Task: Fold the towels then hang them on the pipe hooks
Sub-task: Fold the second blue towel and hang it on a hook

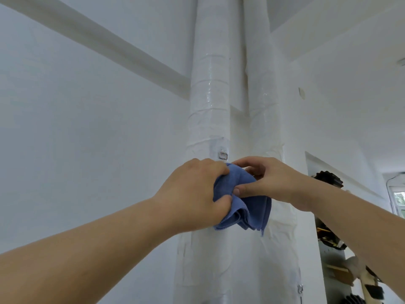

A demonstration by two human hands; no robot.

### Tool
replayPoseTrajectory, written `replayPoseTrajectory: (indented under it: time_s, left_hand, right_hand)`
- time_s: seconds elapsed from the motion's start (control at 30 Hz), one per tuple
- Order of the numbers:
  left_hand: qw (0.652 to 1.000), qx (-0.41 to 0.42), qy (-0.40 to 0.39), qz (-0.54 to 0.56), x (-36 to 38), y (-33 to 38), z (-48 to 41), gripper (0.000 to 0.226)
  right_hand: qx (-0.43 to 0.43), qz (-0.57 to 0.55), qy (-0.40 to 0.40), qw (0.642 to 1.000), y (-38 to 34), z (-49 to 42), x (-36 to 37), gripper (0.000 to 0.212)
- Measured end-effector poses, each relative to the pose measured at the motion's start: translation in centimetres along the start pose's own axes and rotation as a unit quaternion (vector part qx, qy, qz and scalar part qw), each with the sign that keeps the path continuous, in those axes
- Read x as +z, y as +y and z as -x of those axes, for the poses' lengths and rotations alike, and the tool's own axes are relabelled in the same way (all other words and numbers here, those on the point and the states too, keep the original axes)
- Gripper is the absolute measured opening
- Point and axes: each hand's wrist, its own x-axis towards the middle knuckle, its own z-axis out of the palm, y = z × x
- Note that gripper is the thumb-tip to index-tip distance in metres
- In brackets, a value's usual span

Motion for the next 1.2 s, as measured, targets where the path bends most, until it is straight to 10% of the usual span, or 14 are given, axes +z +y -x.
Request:
replayPoseTrajectory:
  time_s: [0.17,0.37,0.83,1.2]
  left_hand:
    - [0.997,0.053,-0.01,-0.054,1.4,-0.2,1.8,0.057]
    - [0.997,0.06,0.001,-0.056,1.3,-1.0,1.5,0.053]
    - [0.994,0.048,0.016,-0.093,3.5,-0.7,2.6,0.061]
    - [0.996,0.023,-0.043,-0.079,-1.8,0.3,0.9,0.05]
  right_hand:
    - [0.042,-0.115,-0.026,0.992,0.4,1.3,-1.5,0.043]
    - [-0.026,0.063,0.044,0.997,-0.5,1.1,0.2,0.053]
    - [-0.027,0.001,0.119,0.992,0.7,1.1,2.7,0.044]
    - [0.04,0.101,0.036,0.993,-3.5,1.0,0.1,0.036]
